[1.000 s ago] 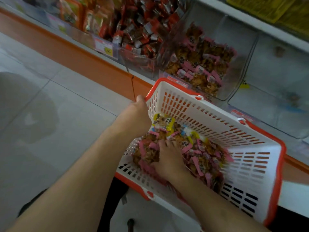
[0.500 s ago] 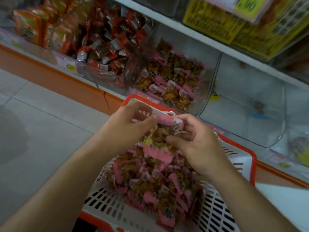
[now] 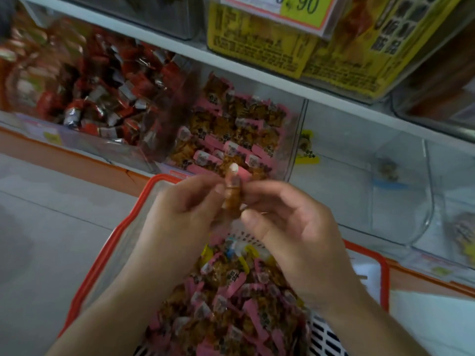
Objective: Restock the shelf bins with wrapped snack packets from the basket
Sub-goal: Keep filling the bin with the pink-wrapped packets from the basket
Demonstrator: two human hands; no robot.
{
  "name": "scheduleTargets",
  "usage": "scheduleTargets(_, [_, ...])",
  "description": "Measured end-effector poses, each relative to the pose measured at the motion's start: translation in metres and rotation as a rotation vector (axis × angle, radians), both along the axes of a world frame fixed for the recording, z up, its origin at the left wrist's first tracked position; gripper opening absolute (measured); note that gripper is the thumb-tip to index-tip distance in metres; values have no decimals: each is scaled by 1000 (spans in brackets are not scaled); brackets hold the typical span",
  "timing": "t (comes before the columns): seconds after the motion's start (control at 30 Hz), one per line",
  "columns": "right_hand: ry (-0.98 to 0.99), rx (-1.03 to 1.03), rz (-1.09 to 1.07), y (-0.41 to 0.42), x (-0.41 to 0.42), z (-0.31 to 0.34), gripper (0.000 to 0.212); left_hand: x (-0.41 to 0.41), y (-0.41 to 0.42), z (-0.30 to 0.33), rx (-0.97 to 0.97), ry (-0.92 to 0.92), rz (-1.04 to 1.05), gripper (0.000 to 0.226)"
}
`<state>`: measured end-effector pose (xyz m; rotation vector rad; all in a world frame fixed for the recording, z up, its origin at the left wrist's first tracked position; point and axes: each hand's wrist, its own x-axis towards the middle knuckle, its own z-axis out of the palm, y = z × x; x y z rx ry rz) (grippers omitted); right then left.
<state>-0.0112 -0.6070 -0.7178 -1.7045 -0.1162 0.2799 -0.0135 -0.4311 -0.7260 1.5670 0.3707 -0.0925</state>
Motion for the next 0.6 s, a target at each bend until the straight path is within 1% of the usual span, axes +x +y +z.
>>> scheduleTargets(0.03, [0, -7, 13, -2, 0, -1, 28, 1, -2, 0, -60, 45, 9, 24])
scheduleTargets(0.07, [-1, -24, 19, -4, 1, -1, 30, 2, -3, -1, -181, 106, 15, 28])
scheduleTargets(0.13, [2, -47, 31, -8, 4, -1, 40, 4, -2, -1, -401, 182, 20, 44])
scheduleTargets(0.17, [-1, -45, 37, -9, 5, 0, 44, 5, -2, -1, -434, 188, 28, 45])
scheduleTargets(0.23, [-38, -38, 7, -12, 7, 1, 47, 6, -2, -4, -405, 191, 43, 37])
scheduleTargets(0.33, [-89, -66, -100, -17, 9, 1, 43, 5, -4, -2, -373, 203, 4, 34])
scheduleTargets(0.43, [-56, -92, -50, -12, 6, 1, 40, 3, -5, -1, -357, 218, 7, 32])
scheduleTargets(0.53, [-50, -119, -46, -5, 3, 1, 51, 2, -6, -2, -305, 223, -52, 31])
scheduleTargets(0.6, [-61, -196, -34, -1, 2, 0, 50, 2, -6, -1, -268, 223, -78, 29])
